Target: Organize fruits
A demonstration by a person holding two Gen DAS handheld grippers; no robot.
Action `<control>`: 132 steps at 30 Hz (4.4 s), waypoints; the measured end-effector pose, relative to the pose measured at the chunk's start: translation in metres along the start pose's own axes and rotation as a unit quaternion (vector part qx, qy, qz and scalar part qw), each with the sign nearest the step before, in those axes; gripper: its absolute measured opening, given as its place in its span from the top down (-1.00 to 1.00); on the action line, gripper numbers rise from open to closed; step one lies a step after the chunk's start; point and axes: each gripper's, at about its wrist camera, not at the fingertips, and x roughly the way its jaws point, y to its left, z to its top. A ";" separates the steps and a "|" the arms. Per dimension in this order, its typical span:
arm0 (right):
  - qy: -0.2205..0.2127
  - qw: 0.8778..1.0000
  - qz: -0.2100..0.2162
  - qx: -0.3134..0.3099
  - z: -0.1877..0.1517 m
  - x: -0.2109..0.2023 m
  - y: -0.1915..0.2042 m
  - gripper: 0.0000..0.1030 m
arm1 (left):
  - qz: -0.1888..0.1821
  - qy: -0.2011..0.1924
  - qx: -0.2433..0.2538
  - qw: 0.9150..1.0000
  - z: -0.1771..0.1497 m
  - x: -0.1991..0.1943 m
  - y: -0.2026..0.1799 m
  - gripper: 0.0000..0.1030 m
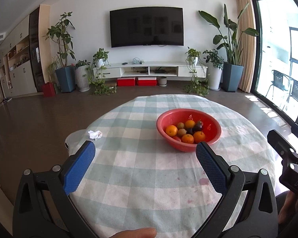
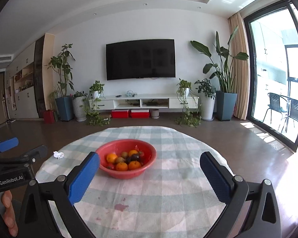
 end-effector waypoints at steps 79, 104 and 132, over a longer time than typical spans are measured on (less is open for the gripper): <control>0.129 0.992 0.000 -0.010 -0.065 0.056 0.002 -1.00 | -0.016 0.104 0.009 0.994 -0.063 0.093 -0.016 -1.00; 0.130 0.991 0.000 -0.010 -0.064 0.055 0.002 -1.00 | -0.017 0.104 0.008 0.994 -0.063 0.093 -0.016 -1.00; 0.132 0.991 0.000 -0.010 -0.062 0.054 0.002 -1.00 | -0.014 0.104 0.008 0.994 -0.063 0.094 -0.016 -1.00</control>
